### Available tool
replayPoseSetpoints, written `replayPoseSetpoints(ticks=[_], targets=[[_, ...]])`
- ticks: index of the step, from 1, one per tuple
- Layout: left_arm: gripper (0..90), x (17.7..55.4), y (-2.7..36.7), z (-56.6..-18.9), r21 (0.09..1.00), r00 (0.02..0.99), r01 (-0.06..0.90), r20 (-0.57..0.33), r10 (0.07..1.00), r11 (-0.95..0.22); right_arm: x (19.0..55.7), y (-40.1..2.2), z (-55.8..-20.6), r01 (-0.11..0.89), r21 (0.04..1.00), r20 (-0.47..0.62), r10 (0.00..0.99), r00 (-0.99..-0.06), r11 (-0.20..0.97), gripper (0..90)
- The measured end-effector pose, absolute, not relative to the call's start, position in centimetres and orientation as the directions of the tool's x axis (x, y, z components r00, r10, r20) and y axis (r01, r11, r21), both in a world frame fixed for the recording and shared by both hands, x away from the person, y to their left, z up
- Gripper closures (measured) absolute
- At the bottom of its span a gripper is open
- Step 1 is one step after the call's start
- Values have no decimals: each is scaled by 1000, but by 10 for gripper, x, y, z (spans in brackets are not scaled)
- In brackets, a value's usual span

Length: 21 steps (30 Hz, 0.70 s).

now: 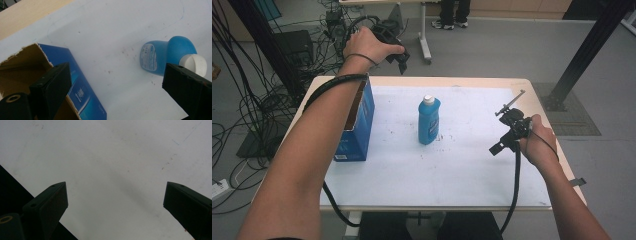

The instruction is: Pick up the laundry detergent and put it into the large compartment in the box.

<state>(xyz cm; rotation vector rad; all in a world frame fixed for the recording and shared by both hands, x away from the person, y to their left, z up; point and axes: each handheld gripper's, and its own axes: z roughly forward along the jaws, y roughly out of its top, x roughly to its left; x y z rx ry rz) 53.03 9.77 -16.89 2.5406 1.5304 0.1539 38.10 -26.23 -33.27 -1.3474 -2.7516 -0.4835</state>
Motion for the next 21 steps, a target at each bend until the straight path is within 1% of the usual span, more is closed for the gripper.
replayPoseSetpoints(ticks=[21], targets=[[91,525,99,-173,204,463,869,-15,886,-450,382,-267,-333,764,265,162,754,-637,588,51]])
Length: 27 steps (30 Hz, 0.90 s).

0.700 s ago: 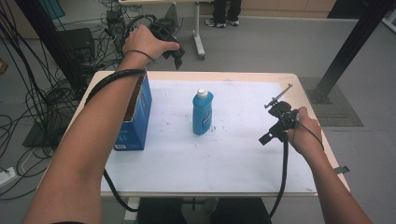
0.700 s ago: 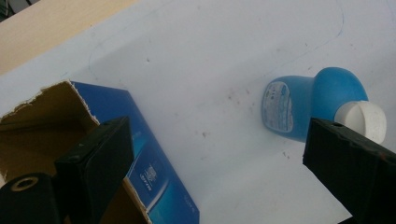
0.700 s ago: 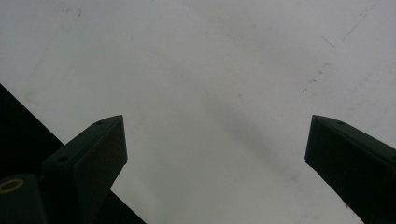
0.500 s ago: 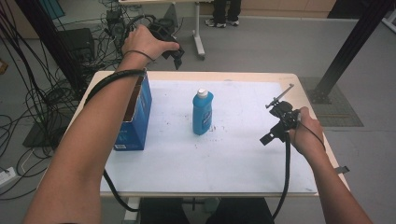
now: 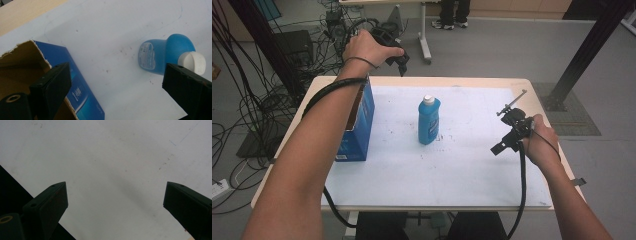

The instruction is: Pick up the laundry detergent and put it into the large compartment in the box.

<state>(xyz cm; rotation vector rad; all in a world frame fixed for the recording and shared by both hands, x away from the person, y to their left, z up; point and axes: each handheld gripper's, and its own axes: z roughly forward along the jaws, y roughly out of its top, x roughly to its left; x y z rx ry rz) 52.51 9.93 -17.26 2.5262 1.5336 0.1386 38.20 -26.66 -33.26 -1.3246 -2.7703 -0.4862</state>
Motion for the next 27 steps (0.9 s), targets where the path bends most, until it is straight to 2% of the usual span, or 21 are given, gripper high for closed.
replayPoseSetpoints(ticks=[27], targets=[[74,512,94,-165,247,509,839,-42,860,-485,381,-260,-330,754,270,151,747,-647,599,50]])
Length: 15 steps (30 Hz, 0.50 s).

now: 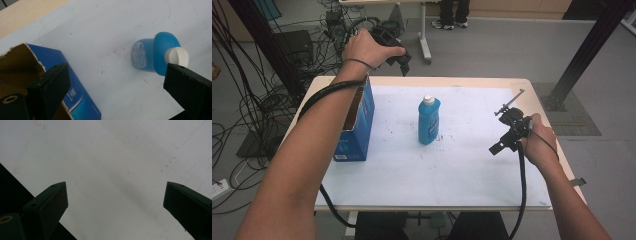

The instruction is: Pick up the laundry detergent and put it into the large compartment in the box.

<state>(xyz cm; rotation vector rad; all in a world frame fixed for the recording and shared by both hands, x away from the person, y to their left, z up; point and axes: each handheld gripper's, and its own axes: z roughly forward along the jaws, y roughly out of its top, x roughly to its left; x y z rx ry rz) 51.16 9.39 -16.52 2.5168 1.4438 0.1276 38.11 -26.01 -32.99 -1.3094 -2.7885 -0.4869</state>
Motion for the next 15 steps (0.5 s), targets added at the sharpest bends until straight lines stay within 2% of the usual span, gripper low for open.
replayPoseSetpoints(ticks=[15], targets=[[83,500,80,-167,276,544,814,-53,837,-511,380,-261,-329,751,270,144,746,-650,602,51]])
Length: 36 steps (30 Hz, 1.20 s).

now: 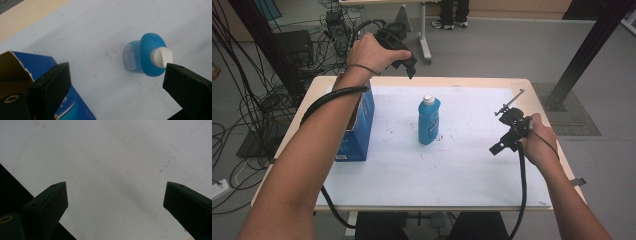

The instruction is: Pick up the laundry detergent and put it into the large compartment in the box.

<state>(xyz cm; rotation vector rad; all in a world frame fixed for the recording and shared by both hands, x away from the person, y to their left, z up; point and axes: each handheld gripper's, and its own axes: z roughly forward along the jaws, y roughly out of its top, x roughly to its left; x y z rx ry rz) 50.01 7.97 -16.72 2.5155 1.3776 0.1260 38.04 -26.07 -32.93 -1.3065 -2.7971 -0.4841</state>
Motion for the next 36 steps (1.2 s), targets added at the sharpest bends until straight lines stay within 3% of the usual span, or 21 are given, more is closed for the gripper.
replayPoseSetpoints(ticks=[36], targets=[[78,480,33,-178,273,646,746,-77,759,-607,375,-262,-326,746,276,133,745,-654,606,51]])
